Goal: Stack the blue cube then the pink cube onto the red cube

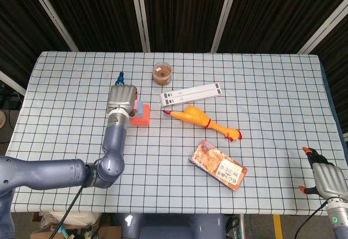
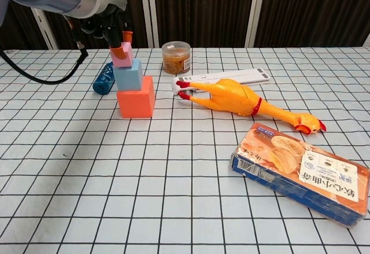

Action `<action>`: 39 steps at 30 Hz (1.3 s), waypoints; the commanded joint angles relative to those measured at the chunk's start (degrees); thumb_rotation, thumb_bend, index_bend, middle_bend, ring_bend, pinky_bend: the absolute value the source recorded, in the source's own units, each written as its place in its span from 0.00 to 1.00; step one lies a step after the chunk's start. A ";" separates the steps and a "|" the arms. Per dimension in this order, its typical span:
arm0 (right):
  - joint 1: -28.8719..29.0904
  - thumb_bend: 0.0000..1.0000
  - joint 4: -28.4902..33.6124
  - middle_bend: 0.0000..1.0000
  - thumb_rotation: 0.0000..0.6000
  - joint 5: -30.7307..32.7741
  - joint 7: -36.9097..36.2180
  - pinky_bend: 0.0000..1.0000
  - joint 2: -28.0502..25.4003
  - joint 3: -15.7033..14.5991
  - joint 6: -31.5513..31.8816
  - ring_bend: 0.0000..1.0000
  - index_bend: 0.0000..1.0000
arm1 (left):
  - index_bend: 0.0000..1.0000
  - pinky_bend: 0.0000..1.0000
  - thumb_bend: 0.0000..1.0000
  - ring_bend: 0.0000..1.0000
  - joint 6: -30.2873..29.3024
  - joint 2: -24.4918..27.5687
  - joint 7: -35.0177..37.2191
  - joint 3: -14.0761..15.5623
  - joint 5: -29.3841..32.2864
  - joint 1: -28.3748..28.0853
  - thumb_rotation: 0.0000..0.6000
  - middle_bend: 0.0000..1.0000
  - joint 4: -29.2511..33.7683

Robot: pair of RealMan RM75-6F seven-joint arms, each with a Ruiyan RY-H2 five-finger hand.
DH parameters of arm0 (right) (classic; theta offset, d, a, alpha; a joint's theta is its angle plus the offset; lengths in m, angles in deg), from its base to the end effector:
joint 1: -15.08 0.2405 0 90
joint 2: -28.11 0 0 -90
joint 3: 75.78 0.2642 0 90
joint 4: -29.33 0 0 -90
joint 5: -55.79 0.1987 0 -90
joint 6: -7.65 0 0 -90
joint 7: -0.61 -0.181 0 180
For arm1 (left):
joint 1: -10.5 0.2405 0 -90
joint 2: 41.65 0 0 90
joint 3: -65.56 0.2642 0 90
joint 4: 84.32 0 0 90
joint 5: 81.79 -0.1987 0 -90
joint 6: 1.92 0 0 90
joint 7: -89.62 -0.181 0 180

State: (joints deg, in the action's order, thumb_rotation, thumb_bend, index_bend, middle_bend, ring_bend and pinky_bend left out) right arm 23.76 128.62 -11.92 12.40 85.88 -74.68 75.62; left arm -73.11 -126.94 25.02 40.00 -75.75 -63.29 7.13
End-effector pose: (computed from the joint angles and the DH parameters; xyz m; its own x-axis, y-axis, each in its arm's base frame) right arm -0.3558 -0.2166 0.1633 0.4594 -0.3343 0.8229 -0.8265 0.1783 0.5339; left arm -0.0320 0.4557 0.0330 0.5493 0.3482 0.7596 0.8086 0.0075 -0.5882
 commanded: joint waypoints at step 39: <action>0.02 0.13 -0.14 0.10 1.00 0.31 0.00 0.34 0.00 -0.04 -0.08 0.18 0.06 | 0.48 0.86 0.43 0.79 0.40 -0.82 -0.78 0.17 -0.07 -0.15 1.00 0.91 -1.11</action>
State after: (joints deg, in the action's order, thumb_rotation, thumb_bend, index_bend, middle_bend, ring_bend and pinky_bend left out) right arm 23.78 128.48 -11.61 12.39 85.88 -74.73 75.53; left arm -72.71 -127.76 24.24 40.18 -75.82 -63.44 6.01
